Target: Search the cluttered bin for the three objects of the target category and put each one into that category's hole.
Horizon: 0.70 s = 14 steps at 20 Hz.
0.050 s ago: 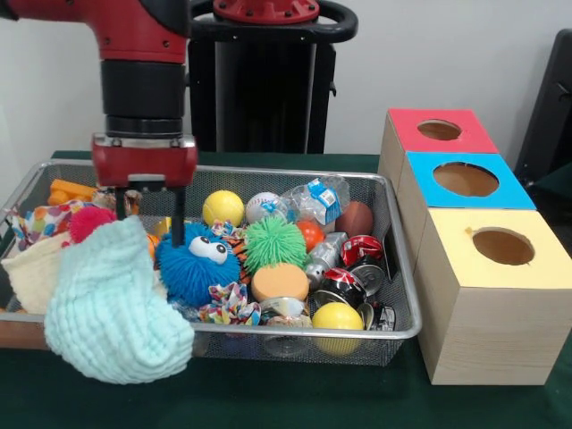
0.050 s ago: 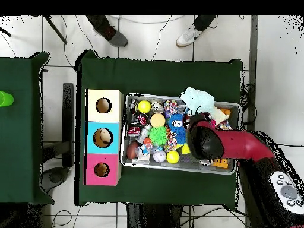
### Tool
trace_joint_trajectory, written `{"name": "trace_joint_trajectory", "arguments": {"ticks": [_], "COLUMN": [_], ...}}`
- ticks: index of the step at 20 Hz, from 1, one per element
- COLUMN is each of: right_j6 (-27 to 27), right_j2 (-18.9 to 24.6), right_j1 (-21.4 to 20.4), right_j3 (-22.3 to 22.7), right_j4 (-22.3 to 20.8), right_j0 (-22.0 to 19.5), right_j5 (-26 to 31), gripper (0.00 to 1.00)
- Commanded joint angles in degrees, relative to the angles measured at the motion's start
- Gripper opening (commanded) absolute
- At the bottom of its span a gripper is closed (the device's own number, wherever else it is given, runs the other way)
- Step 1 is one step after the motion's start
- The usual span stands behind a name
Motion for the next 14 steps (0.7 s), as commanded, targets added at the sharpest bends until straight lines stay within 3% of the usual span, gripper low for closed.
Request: {"name": "trace_joint_trajectory", "arguments": {"ticks": [1,6,14], "right_j6": [13.29,14.40,12.74], "right_j2": [-4.23,-8.22,-10.45], "right_j1": [-3.31,-3.99,-2.58], "right_j3": [3.31,3.67,4.43], "right_j4": [4.08,6.64,8.38], "right_j0": [7.60,11.83,12.99], "right_j5": [4.86,4.67,1.03], "gripper": [1.00,1.00,1.00]}}
